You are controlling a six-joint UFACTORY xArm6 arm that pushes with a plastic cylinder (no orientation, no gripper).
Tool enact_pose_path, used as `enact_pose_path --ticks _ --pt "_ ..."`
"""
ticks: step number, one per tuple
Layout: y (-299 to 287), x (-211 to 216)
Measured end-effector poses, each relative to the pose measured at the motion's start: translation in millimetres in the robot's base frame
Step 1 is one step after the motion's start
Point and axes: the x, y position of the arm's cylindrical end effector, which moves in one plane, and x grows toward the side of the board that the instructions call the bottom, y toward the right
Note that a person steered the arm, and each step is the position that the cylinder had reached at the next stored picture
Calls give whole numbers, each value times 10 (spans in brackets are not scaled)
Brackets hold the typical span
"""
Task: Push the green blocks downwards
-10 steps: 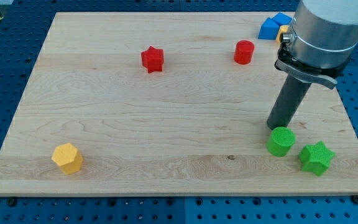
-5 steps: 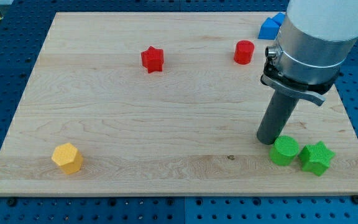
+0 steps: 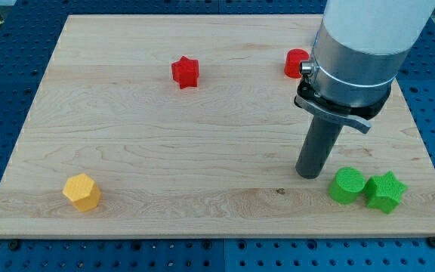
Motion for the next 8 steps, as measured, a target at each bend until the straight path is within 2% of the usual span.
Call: enact_pose_path --ticks 4,7,8 --pt "7 288" --pt "315 288" --pt "57 160"
